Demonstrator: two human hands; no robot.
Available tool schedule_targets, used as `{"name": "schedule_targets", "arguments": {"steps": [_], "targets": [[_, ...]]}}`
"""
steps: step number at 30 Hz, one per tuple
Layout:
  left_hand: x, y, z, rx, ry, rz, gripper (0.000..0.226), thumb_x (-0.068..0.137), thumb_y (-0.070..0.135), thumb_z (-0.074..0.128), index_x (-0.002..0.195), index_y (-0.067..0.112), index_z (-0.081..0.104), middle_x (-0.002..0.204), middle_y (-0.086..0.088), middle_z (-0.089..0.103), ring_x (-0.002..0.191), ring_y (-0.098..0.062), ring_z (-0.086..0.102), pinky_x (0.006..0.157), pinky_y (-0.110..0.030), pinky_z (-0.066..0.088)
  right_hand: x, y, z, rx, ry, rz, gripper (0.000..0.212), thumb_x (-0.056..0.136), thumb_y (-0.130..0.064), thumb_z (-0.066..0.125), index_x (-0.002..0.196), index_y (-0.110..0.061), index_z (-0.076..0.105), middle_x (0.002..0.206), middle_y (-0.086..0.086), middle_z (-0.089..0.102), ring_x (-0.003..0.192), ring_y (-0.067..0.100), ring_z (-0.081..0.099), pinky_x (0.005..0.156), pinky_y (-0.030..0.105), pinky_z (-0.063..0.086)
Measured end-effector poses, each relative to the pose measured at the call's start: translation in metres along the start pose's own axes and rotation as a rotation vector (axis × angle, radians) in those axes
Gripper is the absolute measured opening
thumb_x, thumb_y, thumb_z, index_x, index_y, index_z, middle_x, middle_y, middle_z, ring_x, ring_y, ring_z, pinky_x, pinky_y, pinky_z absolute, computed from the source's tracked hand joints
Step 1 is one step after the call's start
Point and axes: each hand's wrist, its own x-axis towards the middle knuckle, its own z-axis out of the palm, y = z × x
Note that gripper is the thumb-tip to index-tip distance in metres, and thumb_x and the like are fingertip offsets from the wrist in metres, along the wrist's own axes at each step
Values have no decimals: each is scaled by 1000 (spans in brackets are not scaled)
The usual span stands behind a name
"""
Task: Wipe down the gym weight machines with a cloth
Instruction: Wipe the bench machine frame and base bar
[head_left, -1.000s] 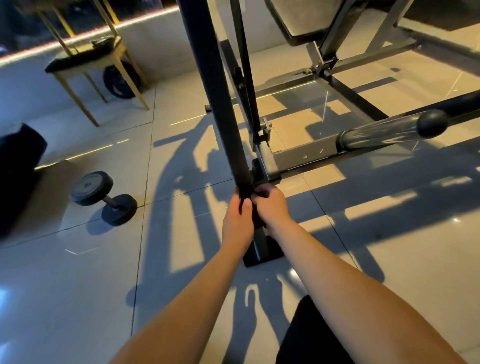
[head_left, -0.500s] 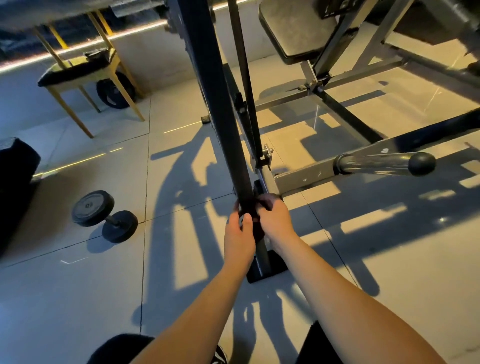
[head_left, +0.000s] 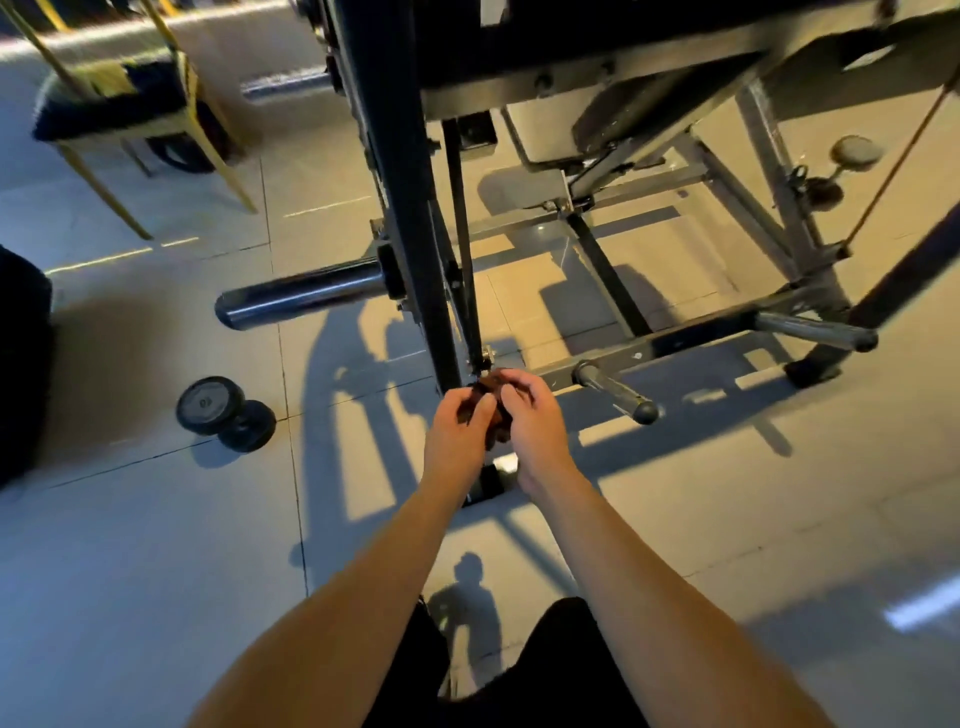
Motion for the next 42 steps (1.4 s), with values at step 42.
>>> {"name": "schedule_targets", "arguments": {"steps": [42], "targets": [[14,406,-33,57,526,618,40,103,17,55,138,35,51,125,28,57,118,6,53,96,-14,47,24,-414,21,-373,-612,-605,34,105,-21,49,134,-33,62,120,-14,68,114,2,61,99,26,52]]}}
